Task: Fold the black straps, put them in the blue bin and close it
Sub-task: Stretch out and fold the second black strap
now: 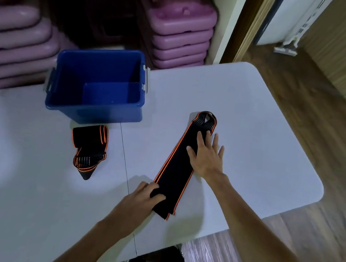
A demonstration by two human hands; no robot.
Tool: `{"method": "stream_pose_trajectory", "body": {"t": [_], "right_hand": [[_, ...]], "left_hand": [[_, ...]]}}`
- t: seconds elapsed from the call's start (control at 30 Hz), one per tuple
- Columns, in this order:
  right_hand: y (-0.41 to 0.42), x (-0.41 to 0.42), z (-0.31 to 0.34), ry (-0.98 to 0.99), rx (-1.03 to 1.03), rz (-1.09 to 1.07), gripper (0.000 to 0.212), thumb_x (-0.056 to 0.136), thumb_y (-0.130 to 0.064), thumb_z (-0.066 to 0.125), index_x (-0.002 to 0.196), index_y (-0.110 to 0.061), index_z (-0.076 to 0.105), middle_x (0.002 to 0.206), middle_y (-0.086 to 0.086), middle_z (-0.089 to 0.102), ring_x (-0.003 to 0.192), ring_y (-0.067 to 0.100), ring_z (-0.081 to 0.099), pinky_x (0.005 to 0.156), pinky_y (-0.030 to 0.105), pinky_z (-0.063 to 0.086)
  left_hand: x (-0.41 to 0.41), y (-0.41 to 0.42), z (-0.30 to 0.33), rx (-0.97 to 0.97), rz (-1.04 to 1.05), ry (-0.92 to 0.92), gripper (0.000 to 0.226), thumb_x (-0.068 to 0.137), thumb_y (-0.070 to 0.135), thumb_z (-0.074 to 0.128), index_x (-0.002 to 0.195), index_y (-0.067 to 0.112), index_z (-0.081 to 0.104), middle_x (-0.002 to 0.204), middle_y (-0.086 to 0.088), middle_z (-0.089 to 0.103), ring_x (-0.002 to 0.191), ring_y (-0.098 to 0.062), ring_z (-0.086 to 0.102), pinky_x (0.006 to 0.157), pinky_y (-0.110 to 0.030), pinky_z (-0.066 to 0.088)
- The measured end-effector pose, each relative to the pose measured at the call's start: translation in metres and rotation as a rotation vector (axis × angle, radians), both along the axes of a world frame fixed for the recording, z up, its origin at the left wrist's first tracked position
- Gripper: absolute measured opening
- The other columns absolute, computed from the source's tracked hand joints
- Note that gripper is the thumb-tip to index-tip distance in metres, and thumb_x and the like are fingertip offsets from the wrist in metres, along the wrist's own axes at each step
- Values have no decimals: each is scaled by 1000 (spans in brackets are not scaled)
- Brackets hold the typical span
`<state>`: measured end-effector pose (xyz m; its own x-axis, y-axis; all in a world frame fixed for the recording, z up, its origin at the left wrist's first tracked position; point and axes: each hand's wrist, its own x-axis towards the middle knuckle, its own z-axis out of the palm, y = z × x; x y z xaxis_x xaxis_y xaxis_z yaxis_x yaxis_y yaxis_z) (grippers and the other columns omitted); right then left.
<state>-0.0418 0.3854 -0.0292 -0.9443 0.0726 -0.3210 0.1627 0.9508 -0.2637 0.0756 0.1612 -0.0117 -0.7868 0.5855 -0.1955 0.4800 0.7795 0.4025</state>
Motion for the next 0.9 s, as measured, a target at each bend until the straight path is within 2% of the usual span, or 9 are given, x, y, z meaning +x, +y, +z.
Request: {"method": "stream_pose_trajectory", "body": {"t": [0.13, 0.3, 0.4, 0.5, 0.6, 0.73, 0.8, 0.9], "right_hand": [[7, -26, 1, 23, 30, -6, 65, 100, -52, 25, 155, -20, 8, 163, 6, 2, 149, 30, -12, 118, 55, 3], [13, -54, 2, 22, 67, 1, 63, 100, -51, 26, 154, -21, 11, 162, 5, 5, 149, 30, -12, 116, 58, 8], [11, -66, 1, 43, 94, -44, 57, 99, -52, 28, 150, -27, 23, 157, 14, 14, 146, 35, 3, 112, 55, 24], [8, -80, 1, 68, 124, -62, 51, 97, -56, 30, 142, -31, 35, 150, 14, 19, 137, 36, 17, 102, 51, 35], [3, -90, 2, 82, 129, -52, 47, 97, -54, 33, 138, -30, 39, 153, 14, 14, 139, 37, 16, 100, 52, 35], [-4, -97, 1, 71, 98, -65, 47, 96, -51, 39, 137, -28, 39, 157, 13, 7, 142, 37, 11, 101, 54, 34], [-4, -102, 3, 63, 83, -57, 48, 95, -50, 43, 136, -26, 42, 158, 13, 5, 142, 37, 11, 101, 53, 33], [-3, -103, 7, 56, 43, -34, 48, 92, -46, 51, 133, -21, 46, 158, 14, 7, 142, 36, 13, 103, 52, 32]], "left_hand": [[10, 20, -5, -32, -3, 65, 52, 61, 16, 84, 103, 28, 57, 98, 9, 49, 86, -9, 49, 44, -17, 49], [23, 58, -6, -57, -24, 19, 51, 51, 24, 89, 93, 25, 60, 89, 5, 55, 75, -11, 55, 39, -18, 48], [23, 72, -6, -37, 12, -22, 53, 45, 26, 90, 91, 25, 63, 86, 5, 57, 69, -11, 57, 37, -18, 47], [23, 78, 1, 4, 57, -83, 70, 51, 28, 87, 112, 25, 53, 104, 0, 56, 74, -13, 58, 42, -20, 51], [23, 79, 7, 41, 128, -111, 79, 57, 21, 84, 126, 26, 44, 124, -5, 48, 78, -15, 59, 43, -22, 51], [28, 80, 3, 28, 124, -137, 81, 62, 5, 79, 128, 29, 36, 136, -5, 30, 86, -18, 53, 46, -22, 51], [32, 80, -2, 5, 115, -121, 84, 56, -1, 79, 124, 28, 39, 135, -5, 32, 84, -17, 52, 45, -20, 48], [32, 81, -6, -19, 117, -93, 84, 45, 2, 84, 116, 26, 46, 128, -6, 39, 81, -16, 55, 46, -19, 50]]}}
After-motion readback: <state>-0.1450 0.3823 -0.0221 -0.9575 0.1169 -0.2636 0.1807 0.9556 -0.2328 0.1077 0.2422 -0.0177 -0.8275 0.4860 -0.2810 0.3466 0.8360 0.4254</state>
